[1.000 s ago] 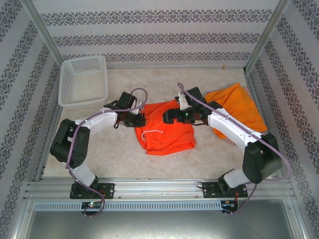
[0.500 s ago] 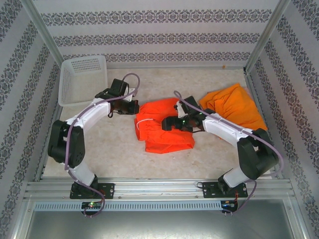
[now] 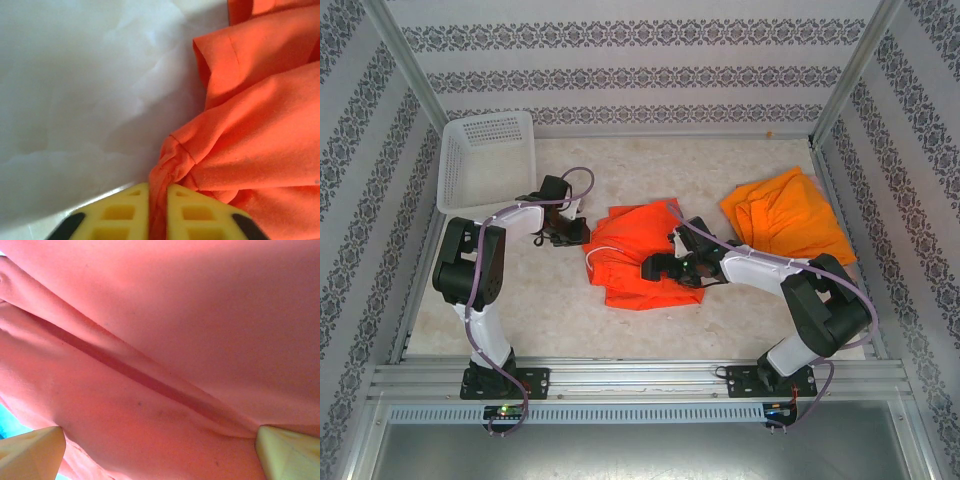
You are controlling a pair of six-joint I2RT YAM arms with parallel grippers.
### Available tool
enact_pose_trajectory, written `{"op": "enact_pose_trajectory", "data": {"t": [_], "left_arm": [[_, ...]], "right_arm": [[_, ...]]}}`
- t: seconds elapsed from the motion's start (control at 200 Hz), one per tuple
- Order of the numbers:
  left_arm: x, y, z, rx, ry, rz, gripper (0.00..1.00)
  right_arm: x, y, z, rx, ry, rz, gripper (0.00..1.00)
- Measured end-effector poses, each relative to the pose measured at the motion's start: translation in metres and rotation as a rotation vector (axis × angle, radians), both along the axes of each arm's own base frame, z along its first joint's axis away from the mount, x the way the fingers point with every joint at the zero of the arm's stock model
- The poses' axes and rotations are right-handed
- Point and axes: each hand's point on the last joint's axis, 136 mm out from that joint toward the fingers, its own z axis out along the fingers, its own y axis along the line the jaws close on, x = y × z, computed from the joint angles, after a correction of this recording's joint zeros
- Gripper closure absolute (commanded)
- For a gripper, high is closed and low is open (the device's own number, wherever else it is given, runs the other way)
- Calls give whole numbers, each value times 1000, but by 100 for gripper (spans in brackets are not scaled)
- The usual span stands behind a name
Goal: Fold and stack the shorts
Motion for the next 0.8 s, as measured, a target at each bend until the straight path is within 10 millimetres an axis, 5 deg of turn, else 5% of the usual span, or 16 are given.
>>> {"op": "enact_pose_trajectory", "data": {"t": [0.165, 0.335, 0.405, 0.48, 0.585, 0.694, 0.804], "left_arm": [[2, 0, 26, -36, -53, 28, 39], [-28, -8, 112, -187, -250, 48, 35], [-46, -13, 129, -240, -290, 47, 35], [-66, -21, 122, -273, -266, 40, 35], [-99, -29, 84, -284, -144, 41, 37], [-125, -29, 48, -287, -26, 80, 40], [-129, -31, 35, -314, 16, 117, 42]], "right_arm": [[7, 7, 21, 27, -25, 10, 2], [43, 20, 93, 117, -171, -3, 2], [62, 22, 119, 141, -225, -18, 2], [80, 24, 137, 153, -260, -24, 2], [102, 31, 142, 149, -272, -25, 2], [119, 40, 127, 135, -232, -13, 2], [131, 49, 107, 127, -181, -3, 2]]}}
